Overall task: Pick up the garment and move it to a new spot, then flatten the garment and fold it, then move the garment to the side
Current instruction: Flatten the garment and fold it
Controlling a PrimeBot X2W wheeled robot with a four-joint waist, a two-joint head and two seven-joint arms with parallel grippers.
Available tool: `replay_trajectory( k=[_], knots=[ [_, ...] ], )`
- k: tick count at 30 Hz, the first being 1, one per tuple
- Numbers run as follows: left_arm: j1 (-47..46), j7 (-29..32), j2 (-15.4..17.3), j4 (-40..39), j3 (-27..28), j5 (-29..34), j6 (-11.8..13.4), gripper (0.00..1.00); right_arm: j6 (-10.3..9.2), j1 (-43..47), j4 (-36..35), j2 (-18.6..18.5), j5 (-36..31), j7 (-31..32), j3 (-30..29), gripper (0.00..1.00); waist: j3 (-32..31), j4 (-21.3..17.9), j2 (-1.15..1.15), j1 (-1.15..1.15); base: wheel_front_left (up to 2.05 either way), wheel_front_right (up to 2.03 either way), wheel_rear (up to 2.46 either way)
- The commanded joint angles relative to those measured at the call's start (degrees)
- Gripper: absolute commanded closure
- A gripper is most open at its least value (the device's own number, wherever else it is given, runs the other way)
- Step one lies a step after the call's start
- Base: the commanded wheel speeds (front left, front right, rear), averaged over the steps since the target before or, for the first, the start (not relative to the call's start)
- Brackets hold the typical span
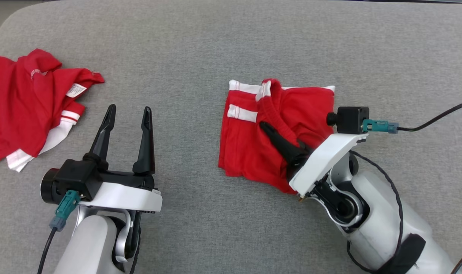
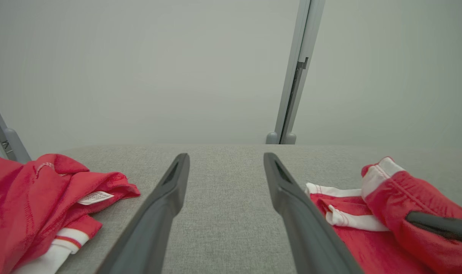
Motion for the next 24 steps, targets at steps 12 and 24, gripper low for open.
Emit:
replay_trajectory(
  k=[12,24],
  knots=[
    [-0.75,-0.73,-0.25,0.73,0.86,0.18,-0.29,0.00,0.00,-4.95,4.29,-0.24,-13.38,-18.01,5.99,0.00,0.28,-0.03,0.00,0.00,0.00,0.00,0.00],
    [1.87,-0.78,1.88,-0.26,2.78,0.24,0.67,0.00,0.00,5.00,-1.56,-4.04,-32.49,-26.26,-13.77,0.00,-2.56,-4.63,0.00,0.00,0.00,0.00,0.00]
  ],
)
